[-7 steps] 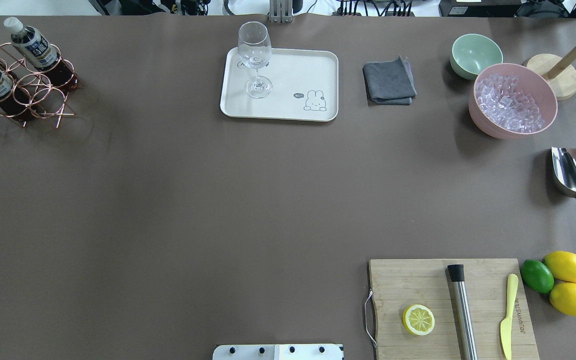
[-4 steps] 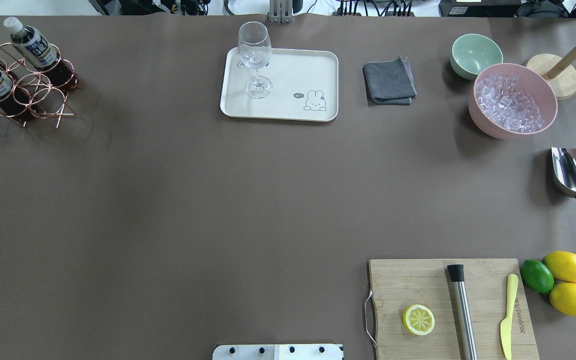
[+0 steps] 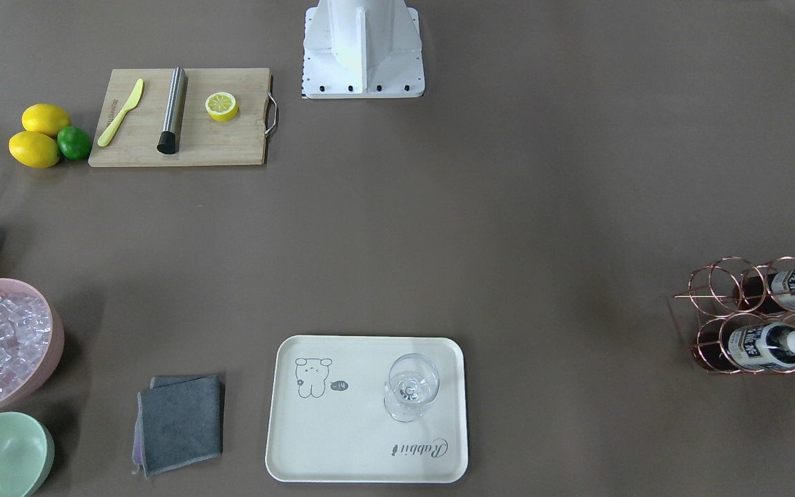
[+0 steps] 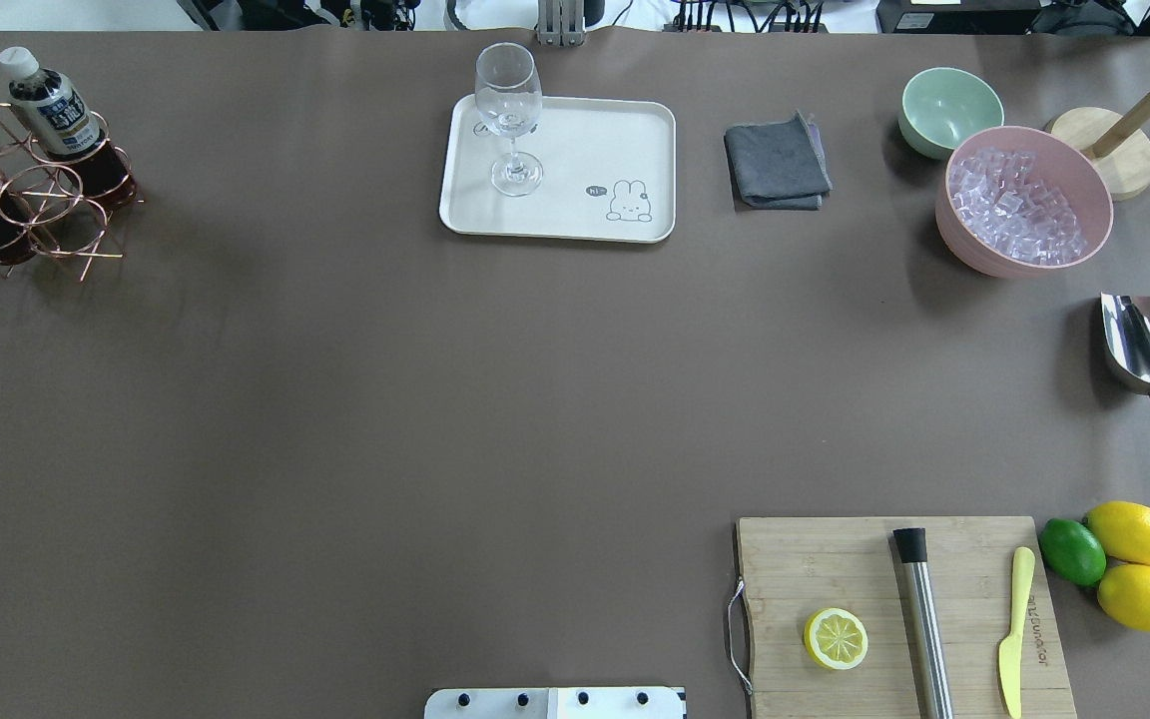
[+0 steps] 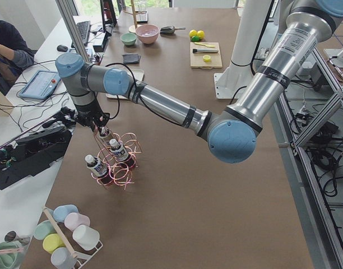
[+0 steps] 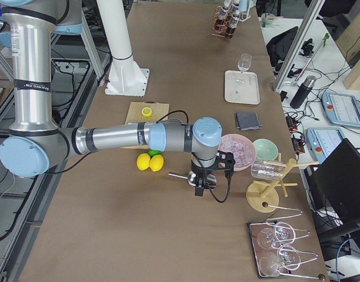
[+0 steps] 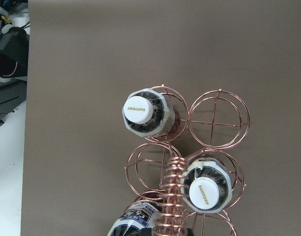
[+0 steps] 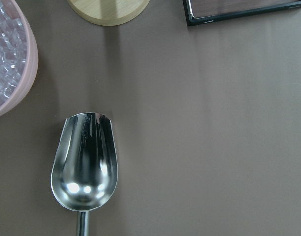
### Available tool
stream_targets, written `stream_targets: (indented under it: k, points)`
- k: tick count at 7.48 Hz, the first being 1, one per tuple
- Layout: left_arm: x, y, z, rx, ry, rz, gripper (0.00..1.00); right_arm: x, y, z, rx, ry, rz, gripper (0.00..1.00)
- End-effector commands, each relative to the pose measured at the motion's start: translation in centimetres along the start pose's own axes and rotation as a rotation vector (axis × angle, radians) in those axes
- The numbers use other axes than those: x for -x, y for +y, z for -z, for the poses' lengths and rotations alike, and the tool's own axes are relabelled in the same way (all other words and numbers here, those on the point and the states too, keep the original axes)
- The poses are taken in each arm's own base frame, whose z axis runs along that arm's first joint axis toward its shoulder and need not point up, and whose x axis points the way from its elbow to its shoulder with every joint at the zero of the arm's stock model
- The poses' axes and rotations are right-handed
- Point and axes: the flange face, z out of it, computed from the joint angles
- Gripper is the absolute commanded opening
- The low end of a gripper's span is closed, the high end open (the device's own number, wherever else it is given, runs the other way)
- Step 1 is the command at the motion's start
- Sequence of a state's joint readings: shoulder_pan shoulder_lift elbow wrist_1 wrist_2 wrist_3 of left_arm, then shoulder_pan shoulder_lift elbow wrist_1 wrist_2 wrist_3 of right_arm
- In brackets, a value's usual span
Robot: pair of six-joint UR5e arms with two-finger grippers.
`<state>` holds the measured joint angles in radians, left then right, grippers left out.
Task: Take tea from basket to plate
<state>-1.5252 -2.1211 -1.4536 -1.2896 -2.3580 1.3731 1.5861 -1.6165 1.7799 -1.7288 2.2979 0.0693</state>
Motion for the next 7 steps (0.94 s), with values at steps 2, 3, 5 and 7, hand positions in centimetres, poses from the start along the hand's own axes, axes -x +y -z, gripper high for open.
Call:
stream_targets:
  k: [2, 3, 5, 7]
  points:
    - [-5.4, -7.7, 7.1, -0.028, -0.062, -0.043, 0.00, 0.1, 0.0, 0.1, -0.002, 0.000, -0.001, 1.00]
    - [-7.2, -10.9, 7.9, -0.041, -0.076, -0.056, 0.00, 0.0, 0.0, 0.0, 0.001, 0.000, -0.002, 1.00]
    - [-9.9, -17.1, 7.2, -0.072, -0.075, -0.083, 0.00, 0.0, 0.0, 0.0, -0.001, 0.000, -0.001, 1.00]
    - [-13.2, -22.9, 7.7, -0.108, -0.090, -0.180, 0.00, 0.1, 0.1, 0.1, -0.002, -0.002, 0.002, 1.00]
